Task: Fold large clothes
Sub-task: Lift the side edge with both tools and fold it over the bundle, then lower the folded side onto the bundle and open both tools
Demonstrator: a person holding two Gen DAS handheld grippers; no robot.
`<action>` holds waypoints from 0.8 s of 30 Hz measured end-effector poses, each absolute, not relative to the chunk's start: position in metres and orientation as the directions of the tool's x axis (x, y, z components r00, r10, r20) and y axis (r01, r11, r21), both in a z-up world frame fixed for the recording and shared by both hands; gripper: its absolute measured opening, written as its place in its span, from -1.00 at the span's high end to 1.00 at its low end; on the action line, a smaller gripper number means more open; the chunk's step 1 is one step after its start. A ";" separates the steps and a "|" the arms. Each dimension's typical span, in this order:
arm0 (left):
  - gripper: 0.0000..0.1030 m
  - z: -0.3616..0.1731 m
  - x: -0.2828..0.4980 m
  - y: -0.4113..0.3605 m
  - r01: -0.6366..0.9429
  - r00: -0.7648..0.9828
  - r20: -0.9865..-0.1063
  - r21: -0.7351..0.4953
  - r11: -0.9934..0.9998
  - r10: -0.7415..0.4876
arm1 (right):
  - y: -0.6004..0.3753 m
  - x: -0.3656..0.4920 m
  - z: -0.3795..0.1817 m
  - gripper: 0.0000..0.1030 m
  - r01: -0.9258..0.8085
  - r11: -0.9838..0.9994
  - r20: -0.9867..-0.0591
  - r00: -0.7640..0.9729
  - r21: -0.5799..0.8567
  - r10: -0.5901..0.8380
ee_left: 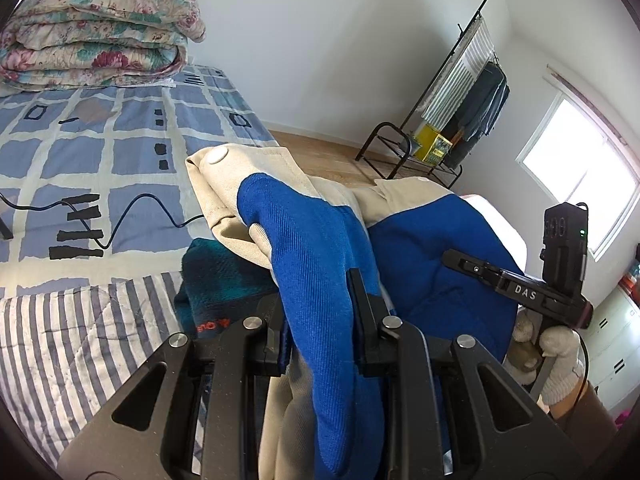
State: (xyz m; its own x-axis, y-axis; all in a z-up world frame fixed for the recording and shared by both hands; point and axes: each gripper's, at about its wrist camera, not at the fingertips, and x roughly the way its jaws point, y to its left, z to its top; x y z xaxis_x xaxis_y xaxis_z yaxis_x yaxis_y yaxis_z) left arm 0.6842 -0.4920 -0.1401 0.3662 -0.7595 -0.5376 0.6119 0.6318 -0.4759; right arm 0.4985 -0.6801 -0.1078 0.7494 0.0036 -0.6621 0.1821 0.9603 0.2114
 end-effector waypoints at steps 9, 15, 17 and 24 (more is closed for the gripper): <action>0.57 -0.157 0.688 -0.488 0.623 0.357 -0.607 -0.412 0.665 -0.710 | -0.708 0.494 -0.139 0.56 0.230 0.931 -0.685 0.728 0.283 0.028; 0.53 -0.167 0.691 -0.488 0.626 0.326 -0.649 -0.397 0.671 -0.687 | -0.707 0.500 -0.144 0.54 0.237 0.940 -0.713 0.701 0.244 0.009; 0.51 -0.170 0.691 -0.488 0.619 0.322 -0.661 -0.395 0.679 -0.678 | -0.705 0.502 -0.145 0.53 0.237 0.942 -0.717 0.697 0.236 0.004; 0.42 -0.174 0.692 -0.484 0.627 0.314 -0.640 -0.415 0.659 -0.701 | -0.714 0.500 -0.153 0.43 0.261 0.924 -0.721 0.693 0.279 0.022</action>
